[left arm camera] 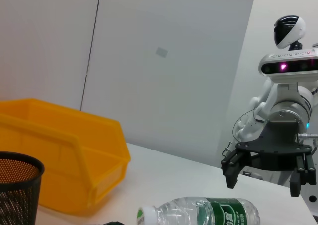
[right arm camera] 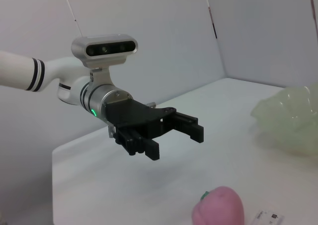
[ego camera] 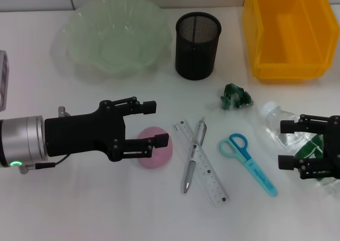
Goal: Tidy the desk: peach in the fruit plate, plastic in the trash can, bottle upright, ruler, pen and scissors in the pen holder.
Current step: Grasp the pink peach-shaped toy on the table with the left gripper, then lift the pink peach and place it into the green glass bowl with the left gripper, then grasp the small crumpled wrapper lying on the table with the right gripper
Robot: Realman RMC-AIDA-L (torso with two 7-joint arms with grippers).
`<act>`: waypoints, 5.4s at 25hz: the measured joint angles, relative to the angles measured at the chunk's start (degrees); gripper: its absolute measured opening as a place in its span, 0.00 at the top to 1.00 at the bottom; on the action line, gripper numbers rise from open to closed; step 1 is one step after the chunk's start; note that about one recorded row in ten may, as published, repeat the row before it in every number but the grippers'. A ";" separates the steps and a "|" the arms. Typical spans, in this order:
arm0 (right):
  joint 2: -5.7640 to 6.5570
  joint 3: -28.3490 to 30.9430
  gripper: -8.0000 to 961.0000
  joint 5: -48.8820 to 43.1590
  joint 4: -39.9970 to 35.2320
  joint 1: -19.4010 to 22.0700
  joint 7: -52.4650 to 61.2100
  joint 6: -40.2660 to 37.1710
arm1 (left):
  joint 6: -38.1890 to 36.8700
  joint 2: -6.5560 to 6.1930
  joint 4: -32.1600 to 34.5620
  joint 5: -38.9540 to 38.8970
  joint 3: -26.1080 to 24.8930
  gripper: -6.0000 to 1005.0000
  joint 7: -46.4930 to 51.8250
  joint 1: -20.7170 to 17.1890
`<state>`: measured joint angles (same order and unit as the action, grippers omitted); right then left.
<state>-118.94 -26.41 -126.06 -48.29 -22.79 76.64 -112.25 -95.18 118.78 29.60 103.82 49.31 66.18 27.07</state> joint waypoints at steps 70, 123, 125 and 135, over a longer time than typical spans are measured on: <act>-0.15 -0.28 0.13 0.11 3.70 -0.47 0.88 2.78 | 52.99 0.39 -2.40 -27.18 10.91 0.70 -4.28 11.34; -0.49 -37.85 0.16 -31.31 -13.98 -26.36 87.37 24.52 | 8.54 -0.22 -2.10 -13.03 12.66 0.16 -13.37 -7.10; -0.50 -38.26 0.16 -30.64 -11.80 -26.65 87.37 26.63 | 8.60 -0.21 -2.09 -13.03 12.98 0.16 -13.37 -7.11; -0.45 -40.03 0.19 -29.56 -3.22 -28.54 86.91 34.45 | 8.70 -0.22 -2.09 -13.03 13.11 0.16 -13.37 -7.27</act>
<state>-119.39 -66.43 -155.61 -51.50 -51.33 163.55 -77.81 -86.48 118.56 27.51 90.79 62.42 52.81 19.80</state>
